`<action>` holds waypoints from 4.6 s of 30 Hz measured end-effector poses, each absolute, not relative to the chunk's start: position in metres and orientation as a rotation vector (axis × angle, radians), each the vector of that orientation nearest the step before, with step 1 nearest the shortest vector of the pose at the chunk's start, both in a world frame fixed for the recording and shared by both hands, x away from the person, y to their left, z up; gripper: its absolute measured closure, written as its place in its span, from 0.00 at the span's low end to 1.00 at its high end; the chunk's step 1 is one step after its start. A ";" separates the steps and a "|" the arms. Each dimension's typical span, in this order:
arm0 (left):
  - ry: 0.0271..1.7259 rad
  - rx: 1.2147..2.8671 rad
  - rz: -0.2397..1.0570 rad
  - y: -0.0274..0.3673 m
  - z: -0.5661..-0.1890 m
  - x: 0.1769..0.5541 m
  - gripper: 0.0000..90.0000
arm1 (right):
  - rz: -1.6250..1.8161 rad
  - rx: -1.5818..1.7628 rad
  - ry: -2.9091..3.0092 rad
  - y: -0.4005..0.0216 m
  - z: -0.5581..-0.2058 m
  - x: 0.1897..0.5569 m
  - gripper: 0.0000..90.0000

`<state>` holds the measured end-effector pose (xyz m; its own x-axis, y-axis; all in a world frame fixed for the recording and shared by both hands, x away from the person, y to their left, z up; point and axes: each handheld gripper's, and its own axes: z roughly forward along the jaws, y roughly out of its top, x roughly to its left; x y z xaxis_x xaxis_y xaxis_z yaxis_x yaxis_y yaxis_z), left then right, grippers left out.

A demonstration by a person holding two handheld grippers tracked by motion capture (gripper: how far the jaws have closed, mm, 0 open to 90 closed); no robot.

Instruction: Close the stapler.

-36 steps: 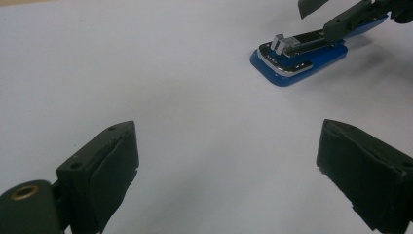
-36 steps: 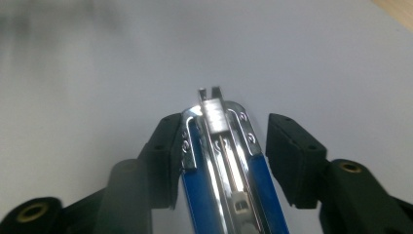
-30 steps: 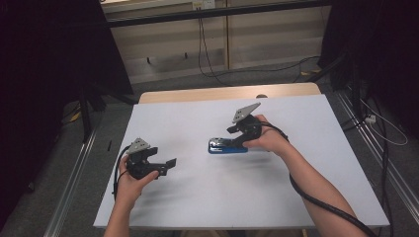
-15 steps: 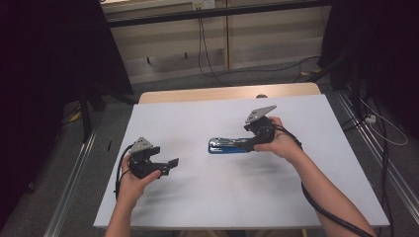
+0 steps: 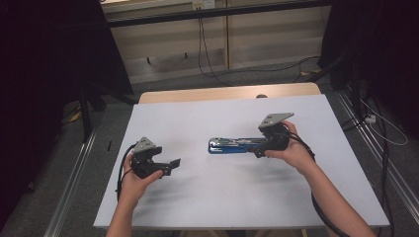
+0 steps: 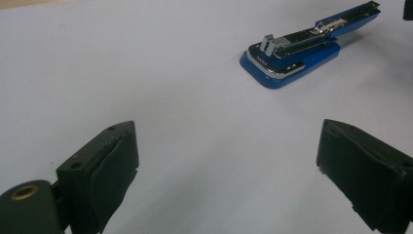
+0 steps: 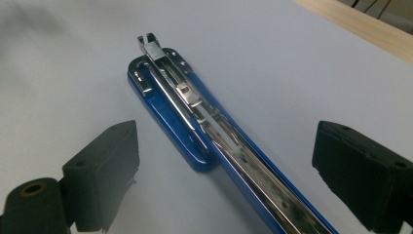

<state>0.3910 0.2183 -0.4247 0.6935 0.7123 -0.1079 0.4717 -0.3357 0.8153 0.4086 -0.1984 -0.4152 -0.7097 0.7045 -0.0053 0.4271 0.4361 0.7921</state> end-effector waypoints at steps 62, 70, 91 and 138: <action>0.849 1.977 0.269 0.133 -0.440 0.421 0.68 | 1.093 1.222 2.144 -0.259 -0.442 0.368 0.47; 0.799 2.021 0.254 0.118 -0.446 0.426 0.94 | 1.103 1.226 2.140 -0.262 -0.443 0.370 0.45; 0.794 2.055 0.277 0.105 -0.456 0.435 1.00 | 1.109 1.244 2.154 -0.262 -0.447 0.374 0.45; 0.760 2.058 0.305 0.102 -0.460 0.436 1.00 | 1.008 1.252 2.259 -0.253 -0.461 0.389 1.00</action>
<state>0.4363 0.1025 -0.4605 0.7812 0.6204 -0.0699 0.4005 -0.4122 0.8184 0.3890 -0.2526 -0.4611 -0.5388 0.8421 0.0233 0.5796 0.3505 0.7356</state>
